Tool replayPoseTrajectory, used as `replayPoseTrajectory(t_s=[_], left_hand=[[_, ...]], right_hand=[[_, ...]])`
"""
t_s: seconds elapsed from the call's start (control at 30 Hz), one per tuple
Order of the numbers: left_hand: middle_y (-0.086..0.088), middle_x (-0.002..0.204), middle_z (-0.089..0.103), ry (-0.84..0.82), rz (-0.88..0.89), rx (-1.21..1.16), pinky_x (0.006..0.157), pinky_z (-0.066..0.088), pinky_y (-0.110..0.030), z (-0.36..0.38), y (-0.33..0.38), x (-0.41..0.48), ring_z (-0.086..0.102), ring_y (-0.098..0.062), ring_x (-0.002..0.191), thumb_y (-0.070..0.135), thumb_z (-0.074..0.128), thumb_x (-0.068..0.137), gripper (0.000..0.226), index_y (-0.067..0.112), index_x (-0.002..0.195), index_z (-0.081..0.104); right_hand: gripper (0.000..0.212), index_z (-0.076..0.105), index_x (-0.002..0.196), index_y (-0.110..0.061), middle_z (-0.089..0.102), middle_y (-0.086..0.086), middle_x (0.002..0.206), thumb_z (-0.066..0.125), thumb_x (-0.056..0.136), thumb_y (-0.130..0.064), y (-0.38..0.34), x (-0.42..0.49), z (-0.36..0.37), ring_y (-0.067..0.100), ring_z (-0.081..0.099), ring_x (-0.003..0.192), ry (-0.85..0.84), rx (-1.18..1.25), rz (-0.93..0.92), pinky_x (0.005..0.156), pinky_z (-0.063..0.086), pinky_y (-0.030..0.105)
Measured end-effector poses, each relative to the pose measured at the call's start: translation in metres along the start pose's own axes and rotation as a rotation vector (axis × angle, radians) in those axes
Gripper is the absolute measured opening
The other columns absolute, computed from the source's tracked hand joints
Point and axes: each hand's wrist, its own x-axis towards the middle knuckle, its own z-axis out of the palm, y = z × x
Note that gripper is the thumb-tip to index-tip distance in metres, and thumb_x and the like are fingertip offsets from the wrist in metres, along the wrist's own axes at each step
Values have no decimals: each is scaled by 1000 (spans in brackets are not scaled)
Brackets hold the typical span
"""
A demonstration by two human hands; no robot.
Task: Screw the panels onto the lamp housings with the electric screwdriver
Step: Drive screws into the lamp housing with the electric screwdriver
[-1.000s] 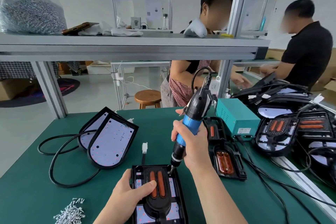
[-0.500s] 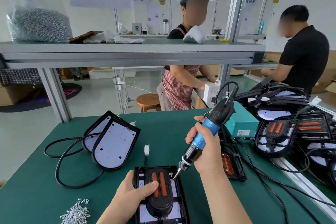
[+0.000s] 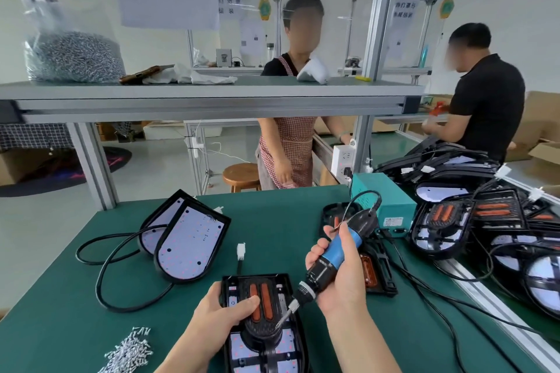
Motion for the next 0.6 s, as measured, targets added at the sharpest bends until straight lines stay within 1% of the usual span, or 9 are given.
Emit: replayPoseTrajectory(t_s=[0.1,0.2,0.27,0.37,0.43,0.5,0.53,0.6], left_hand=[[3,96,78,14,-6,-1,79,54,-33,1,0,-1,74,-18,90,25,85,77,41,19,112,64],[1,101,77,22,-5,6,82,53,-35,1,1,-3,73,-20,95,28,86,77,45,19,115,62],[3,98,78,21,0,8,79,53,-33,2,2,-4,74,-19,92,28,85,77,42,20,113,63],[8,91,78,38,7,11,71,51,-26,3,1,-7,75,-12,83,30,84,78,37,23,108,64],[11,89,78,59,17,24,70,50,-23,3,0,-9,74,-9,81,31,84,78,35,25,106,65],[8,92,78,88,35,47,76,52,-28,3,-1,-11,73,-11,86,34,84,78,37,23,108,66],[6,97,77,109,40,62,81,52,-31,3,-1,-12,72,-13,91,37,83,78,39,22,110,66],[4,106,71,174,49,134,87,48,-33,3,0,-17,67,-15,99,47,77,81,46,21,115,61]], right_hand=[[40,62,101,-10,54,2,69,76,80,-40,1,-6,-9,12,51,55,58,52,25,49,50,23],[39,62,100,-9,53,2,68,76,79,-39,2,-10,-19,12,50,54,100,89,35,47,49,23],[40,61,98,-10,52,2,68,77,77,-39,4,-12,-24,11,49,54,118,111,43,46,48,23],[39,60,97,-10,52,1,68,78,75,-38,6,-12,-28,10,50,53,144,167,74,46,48,22],[38,60,96,-10,52,1,68,77,76,-37,7,-9,-29,10,51,52,148,200,82,46,47,22],[37,60,96,-10,51,1,68,76,76,-37,6,-7,-30,10,50,53,150,208,79,46,47,21],[37,60,96,-11,51,1,69,76,76,-37,6,-7,-31,10,49,54,151,208,79,46,47,21],[35,60,96,-10,50,2,69,75,79,-37,6,-6,-32,11,49,54,145,202,80,46,47,21]])
